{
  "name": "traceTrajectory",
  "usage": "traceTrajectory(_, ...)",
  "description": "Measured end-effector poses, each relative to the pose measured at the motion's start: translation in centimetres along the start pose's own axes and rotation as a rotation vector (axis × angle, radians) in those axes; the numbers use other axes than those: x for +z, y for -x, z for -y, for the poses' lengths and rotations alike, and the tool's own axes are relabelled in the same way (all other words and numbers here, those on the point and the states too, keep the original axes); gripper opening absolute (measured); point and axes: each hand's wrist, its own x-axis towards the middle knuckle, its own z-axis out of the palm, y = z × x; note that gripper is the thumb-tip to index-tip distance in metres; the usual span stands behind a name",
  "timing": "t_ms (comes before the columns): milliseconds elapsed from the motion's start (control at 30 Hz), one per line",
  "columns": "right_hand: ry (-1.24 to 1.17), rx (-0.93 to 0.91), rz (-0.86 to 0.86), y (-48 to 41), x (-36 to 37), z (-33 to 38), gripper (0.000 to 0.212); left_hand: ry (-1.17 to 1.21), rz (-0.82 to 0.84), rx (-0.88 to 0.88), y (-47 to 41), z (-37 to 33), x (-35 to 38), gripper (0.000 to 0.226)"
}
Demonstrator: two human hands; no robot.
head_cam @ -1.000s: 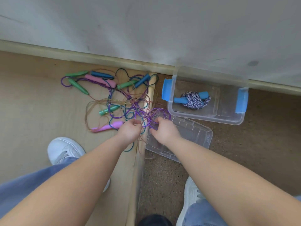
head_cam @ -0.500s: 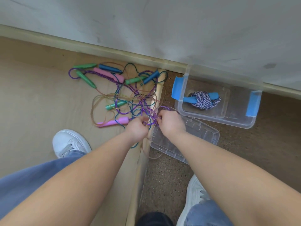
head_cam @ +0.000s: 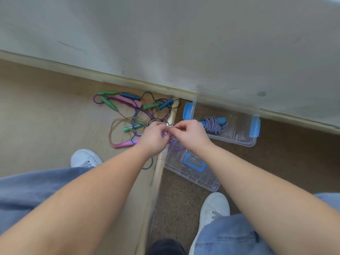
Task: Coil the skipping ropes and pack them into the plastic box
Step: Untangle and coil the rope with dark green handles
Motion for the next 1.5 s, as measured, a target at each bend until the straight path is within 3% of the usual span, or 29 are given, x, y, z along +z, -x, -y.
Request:
traceTrajectory(267, -0.272, 0.069, -0.076, 5.4, -6.1, 1.3, 0.013, -0.040, -0.121, 0.030, 5.3, -3.9, -4.8, 0.018)
traceTrajectory(467, -0.154, 0.006, -0.048, 8.3, -8.9, 3.0, 0.019, 0.058, -0.297, 0.082, 7.5, -8.0, -8.9, 0.018)
traceTrajectory(700, -0.085, -0.098, -0.325, 9.8, -12.9, 5.2, 0.018, -0.078, -0.184, 0.167, 10.4, -10.6, -12.8, 0.011)
traceTrajectory(800, -0.031, -0.140, -0.358, 10.2, -13.8, 5.9, 0.021, -0.170, -0.157, 0.212, 11.1, -11.5, -13.7, 0.009)
traceTrajectory(900, -0.045, -0.136, -0.367, 10.6, -13.8, 6.1, 0.026, -0.227, -0.179, 0.230, 11.6, -12.1, -14.1, 0.023)
traceTrajectory(1000, -0.072, -0.092, -0.362, 11.1, -13.4, 5.7, 0.032, -0.156, -0.183, 0.205, 11.9, -11.9, -14.4, 0.030)
traceTrajectory(1233, -0.005, -0.008, -0.365, 11.5, -12.3, 5.2, 0.046, 0.051, -0.146, 0.128, 11.9, -9.7, -13.4, 0.013)
traceTrajectory(1367, 0.097, 0.032, -0.281, 11.4, -12.1, 4.4, 0.047, 0.255, -0.154, 0.033, 11.8, -9.9, -12.9, 0.035)
traceTrajectory(1433, 0.120, 0.049, -0.217, 11.1, -12.1, 3.9, 0.042, 0.243, -0.209, -0.038, 11.7, -10.0, -13.1, 0.052)
traceTrajectory(1500, 0.139, 0.051, -0.178, 10.9, -12.1, 3.6, 0.037, 0.192, -0.163, -0.118, 11.8, -10.2, -13.1, 0.070)
